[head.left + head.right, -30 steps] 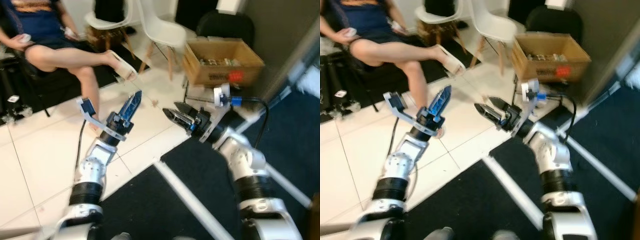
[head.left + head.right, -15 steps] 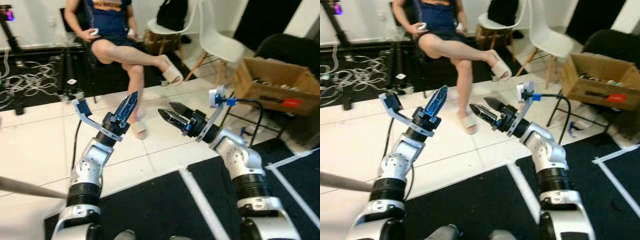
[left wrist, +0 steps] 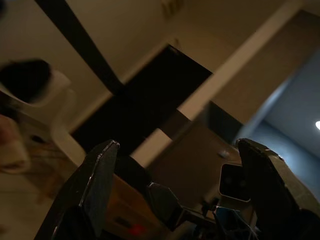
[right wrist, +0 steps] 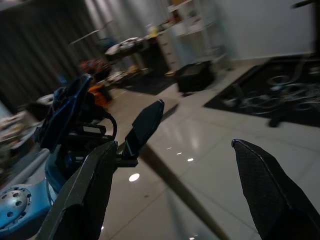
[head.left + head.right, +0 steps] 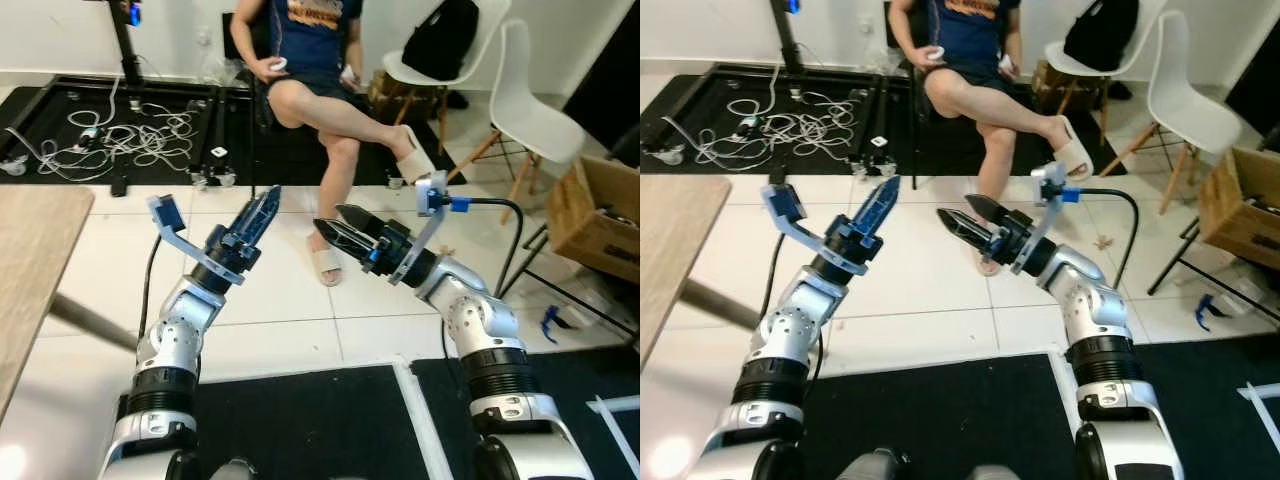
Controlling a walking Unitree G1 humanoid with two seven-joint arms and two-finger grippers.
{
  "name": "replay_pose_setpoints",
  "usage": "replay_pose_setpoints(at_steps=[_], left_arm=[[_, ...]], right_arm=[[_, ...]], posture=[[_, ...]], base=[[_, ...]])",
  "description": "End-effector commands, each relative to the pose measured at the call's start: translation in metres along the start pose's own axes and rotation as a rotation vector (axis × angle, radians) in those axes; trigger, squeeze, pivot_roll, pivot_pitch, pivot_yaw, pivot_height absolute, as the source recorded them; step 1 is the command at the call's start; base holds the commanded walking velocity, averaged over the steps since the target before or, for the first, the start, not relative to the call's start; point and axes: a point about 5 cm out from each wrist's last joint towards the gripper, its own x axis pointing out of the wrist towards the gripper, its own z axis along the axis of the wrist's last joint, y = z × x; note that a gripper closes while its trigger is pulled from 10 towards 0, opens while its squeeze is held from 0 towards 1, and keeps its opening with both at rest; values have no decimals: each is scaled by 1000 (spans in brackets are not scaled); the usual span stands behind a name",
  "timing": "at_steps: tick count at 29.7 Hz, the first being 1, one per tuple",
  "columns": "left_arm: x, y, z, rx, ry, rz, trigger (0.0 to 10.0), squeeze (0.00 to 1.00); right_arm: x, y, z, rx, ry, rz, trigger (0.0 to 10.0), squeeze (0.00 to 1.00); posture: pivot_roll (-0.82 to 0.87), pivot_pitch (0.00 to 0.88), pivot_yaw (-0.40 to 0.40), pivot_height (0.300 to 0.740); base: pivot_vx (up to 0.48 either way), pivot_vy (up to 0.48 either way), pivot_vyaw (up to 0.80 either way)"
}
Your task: Picking trash to rubbish bin
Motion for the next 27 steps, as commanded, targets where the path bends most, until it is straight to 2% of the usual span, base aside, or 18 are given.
replay_pose_setpoints(at_steps=[1, 27], left_arm=[[-1, 0, -3, -1, 13, 3, 10000, 0], [0, 0, -5, 10, 22, 10, 10000, 0]], right_arm=[[-4, -2, -2, 3, 11, -11, 10000, 0], [-5, -3, -4, 8, 18, -9, 10000, 0]], posture=[[-47, 0, -81, 740], [-48, 0, -82, 740]], base=[[0, 0, 775], [0, 0, 775]])
